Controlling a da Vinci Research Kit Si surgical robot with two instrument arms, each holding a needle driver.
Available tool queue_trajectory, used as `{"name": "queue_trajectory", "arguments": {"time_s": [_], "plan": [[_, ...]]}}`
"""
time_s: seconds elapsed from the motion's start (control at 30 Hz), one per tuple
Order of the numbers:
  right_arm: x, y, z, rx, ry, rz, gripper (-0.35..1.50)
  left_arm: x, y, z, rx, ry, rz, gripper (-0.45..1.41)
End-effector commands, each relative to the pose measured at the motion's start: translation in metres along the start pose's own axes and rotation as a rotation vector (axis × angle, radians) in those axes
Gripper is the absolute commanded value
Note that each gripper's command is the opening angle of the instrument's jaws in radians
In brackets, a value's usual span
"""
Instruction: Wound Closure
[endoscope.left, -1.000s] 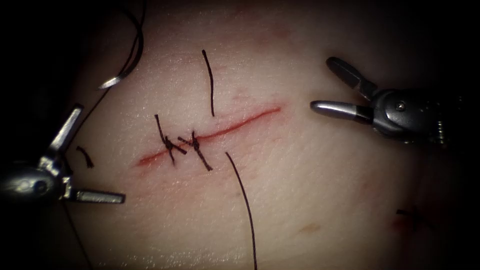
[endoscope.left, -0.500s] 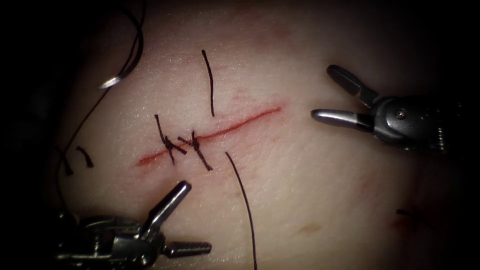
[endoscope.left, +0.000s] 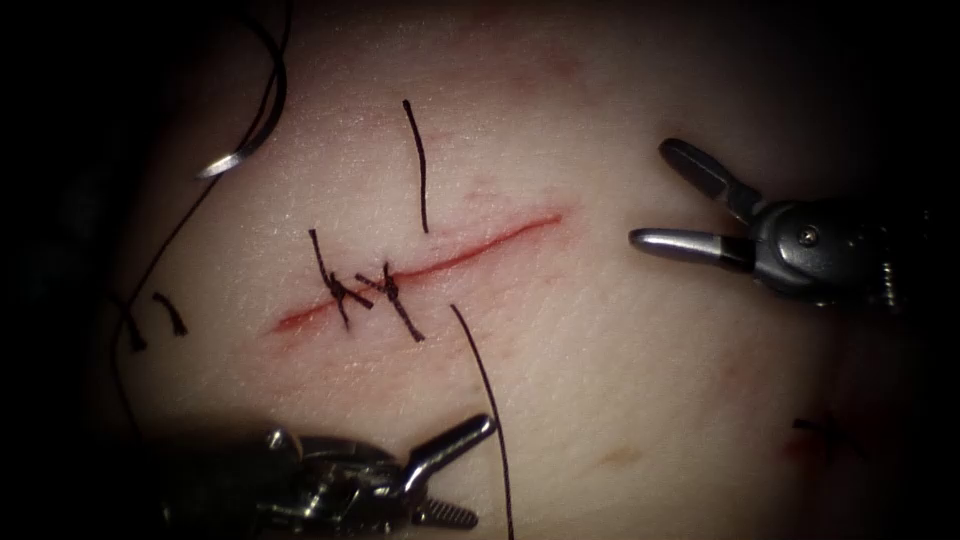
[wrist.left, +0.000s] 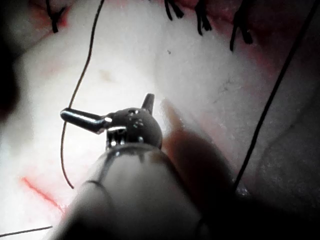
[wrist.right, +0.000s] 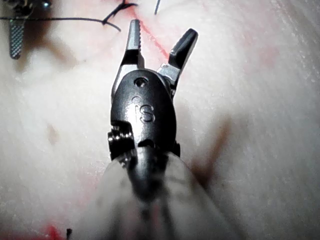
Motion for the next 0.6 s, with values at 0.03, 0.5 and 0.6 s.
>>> {"name": "queue_trajectory", "arguments": {"time_s": [0.03, 0.5, 0.6], "plan": [[-0.0007, -0.0006, 0.0005, 0.004, 0.002, 0.001, 0.91, -0.0001, 0.0005, 0.0007, -0.006, 0.012, 0.002, 1.26], [-0.0017, -0.0005, 0.0006, 0.002, 0.001, -0.001, 0.88, 0.0039, 0.0002, 0.0015, -0.006, 0.060, 0.022, 1.20], [-0.0019, -0.0006, 0.0007, 0.002, 0.001, -0.003, 0.86, 0.0043, -0.0002, 0.0018, -0.005, 0.058, 0.024, 1.18]]}}
